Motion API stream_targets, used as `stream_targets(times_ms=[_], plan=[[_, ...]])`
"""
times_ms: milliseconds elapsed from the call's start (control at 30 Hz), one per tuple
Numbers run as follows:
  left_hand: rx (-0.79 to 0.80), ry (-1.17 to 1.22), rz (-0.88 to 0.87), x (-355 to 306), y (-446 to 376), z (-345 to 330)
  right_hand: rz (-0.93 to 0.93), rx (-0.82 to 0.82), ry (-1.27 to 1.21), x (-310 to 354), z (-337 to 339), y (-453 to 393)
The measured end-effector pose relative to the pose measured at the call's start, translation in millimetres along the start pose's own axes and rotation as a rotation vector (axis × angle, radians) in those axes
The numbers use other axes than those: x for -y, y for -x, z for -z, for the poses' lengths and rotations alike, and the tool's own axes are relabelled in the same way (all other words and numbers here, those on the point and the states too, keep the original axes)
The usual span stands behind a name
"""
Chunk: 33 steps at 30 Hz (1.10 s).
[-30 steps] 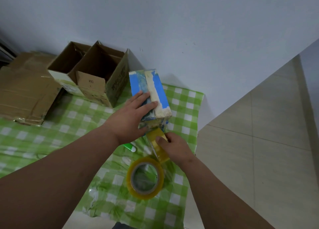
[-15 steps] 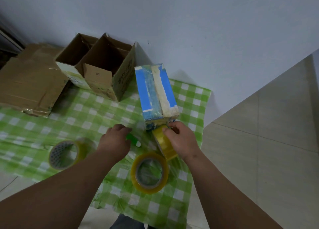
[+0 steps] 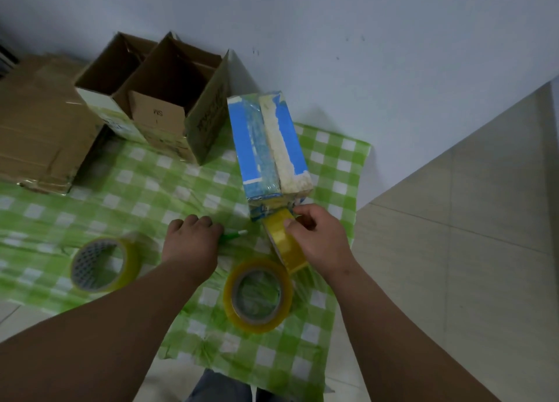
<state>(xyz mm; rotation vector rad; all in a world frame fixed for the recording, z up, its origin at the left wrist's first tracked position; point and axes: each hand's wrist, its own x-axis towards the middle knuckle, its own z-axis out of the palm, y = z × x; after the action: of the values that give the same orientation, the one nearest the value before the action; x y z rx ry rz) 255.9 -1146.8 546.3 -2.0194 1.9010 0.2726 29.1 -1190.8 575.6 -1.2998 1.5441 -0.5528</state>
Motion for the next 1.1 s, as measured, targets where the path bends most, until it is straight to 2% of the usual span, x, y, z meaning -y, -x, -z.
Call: stream_targets(times_ms=[133,200,300,367,433,500,667,833,1033,1100], plan=[[-0.112,0.161,-0.004,0.2,4.7,12.8,-0.004,-0.022,-0.005,7.8,2.6,1.5],[-0.159,0.242,-0.029,-2.5,9.7,23.9,0.039,-0.105,0.001,12.1,4.6,4.9],[-0.222,0.274,-0.133,-11.1,21.7,42.5,0.209,-0.301,0.066,19.8,9.7,15.9],[-0.297,0.271,-0.205,-16.5,28.0,54.0,0.364,-0.356,0.157,26.1,11.2,22.3],[-0.350,0.256,-0.255,-20.1,33.4,65.1,0.491,-0.313,0.258,32.5,9.6,27.7],[-0.380,0.223,-0.269,-19.9,37.4,72.6,0.532,-0.216,0.324,36.6,6.9,31.3],[-0.394,0.276,-0.171,-5.9,47.3,76.8,0.373,-0.003,0.543,33.2,3.6,30.6],[-0.339,0.409,-0.142,-12.9,50.8,76.7,0.421,-0.013,0.506,32.1,0.7,40.3],[-0.307,0.519,-0.181,-27.7,44.7,77.5,0.524,0.025,0.608,37.6,-4.8,45.0],[-0.293,0.610,-0.131,-28.8,42.0,76.7,0.521,0.057,0.630,41.8,-2.5,43.7]])
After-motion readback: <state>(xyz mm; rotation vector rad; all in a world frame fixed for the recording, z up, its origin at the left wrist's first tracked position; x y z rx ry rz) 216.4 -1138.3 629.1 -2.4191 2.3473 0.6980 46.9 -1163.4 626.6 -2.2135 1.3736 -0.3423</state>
